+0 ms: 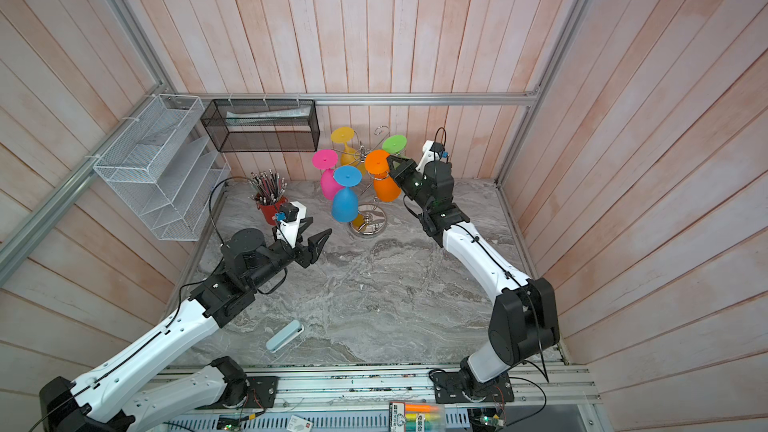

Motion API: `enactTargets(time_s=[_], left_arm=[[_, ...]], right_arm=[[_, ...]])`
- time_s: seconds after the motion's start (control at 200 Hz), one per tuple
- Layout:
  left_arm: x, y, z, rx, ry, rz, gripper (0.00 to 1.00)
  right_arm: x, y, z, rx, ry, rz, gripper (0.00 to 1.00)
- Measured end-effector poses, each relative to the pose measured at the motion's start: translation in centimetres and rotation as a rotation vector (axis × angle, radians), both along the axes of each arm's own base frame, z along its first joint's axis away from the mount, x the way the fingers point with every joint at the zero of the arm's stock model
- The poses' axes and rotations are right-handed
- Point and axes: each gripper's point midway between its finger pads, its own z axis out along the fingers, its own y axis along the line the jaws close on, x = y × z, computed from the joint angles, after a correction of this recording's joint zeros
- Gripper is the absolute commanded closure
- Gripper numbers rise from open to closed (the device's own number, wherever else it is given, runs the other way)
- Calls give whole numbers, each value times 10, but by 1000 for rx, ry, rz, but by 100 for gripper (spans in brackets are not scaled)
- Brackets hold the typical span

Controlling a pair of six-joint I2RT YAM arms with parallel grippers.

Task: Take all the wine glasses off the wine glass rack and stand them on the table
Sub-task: 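Close the right gripper on the orange glass foot, then pull the orange glass off the rack hook with the right gripper, away from the rack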

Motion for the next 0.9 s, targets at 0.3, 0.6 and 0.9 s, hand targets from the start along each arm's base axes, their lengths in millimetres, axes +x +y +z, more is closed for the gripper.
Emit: enactTargets(time_s=[0.3, 0.6, 0.9], left_arm=[[1, 1, 0, 2, -1, 9, 35], [0, 0, -1, 3, 0, 10, 35], [0, -1, -1, 5, 1, 8, 35]], right_arm=[[9, -21, -1, 14, 2, -43, 100], [-6, -39, -8, 19, 12, -68, 100], [-49, -56, -10, 24, -6, -73, 100]])
